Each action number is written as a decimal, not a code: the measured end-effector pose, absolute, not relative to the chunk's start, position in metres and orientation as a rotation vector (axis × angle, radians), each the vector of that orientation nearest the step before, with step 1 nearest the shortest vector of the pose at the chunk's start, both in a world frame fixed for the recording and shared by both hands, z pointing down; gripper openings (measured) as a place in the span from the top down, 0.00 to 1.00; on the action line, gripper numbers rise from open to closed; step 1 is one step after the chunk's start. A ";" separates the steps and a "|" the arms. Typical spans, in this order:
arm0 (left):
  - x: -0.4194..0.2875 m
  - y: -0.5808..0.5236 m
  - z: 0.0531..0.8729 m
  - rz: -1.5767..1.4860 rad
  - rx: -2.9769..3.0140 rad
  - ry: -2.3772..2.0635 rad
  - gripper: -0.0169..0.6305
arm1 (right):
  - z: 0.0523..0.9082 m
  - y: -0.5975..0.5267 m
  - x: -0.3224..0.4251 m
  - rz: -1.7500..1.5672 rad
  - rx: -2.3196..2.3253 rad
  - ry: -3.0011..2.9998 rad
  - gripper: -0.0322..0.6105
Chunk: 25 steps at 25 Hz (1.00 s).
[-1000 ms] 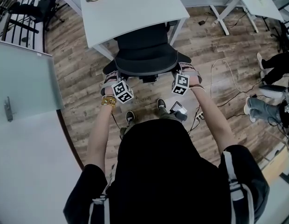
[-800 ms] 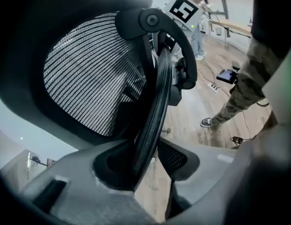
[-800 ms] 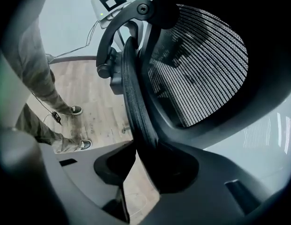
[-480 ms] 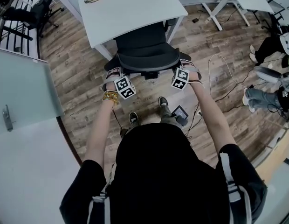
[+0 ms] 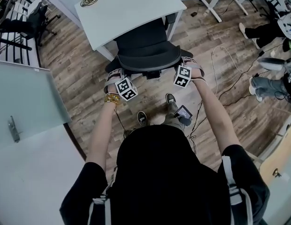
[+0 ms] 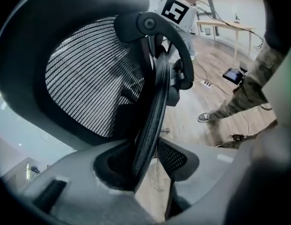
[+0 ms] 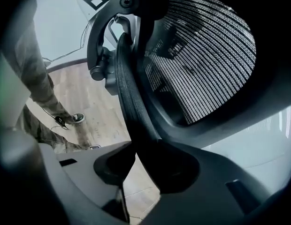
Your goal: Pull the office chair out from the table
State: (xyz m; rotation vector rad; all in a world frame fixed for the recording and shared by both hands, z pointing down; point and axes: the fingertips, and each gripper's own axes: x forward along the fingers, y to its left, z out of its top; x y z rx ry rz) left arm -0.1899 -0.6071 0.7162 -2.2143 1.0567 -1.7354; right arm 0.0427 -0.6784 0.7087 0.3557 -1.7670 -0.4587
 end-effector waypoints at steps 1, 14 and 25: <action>-0.193 -0.604 0.717 -1.729 -2.213 1.053 0.72 | 0.709 -0.674 0.040 -0.461 0.360 -1.769 0.74; -0.211 -0.570 0.712 -1.644 -2.213 1.049 0.70 | 0.709 -0.625 0.024 -0.430 0.418 -1.771 0.74; -0.200 -0.543 0.715 -1.642 -2.214 0.973 0.71 | 0.711 -0.597 0.036 -0.380 0.424 -1.730 0.74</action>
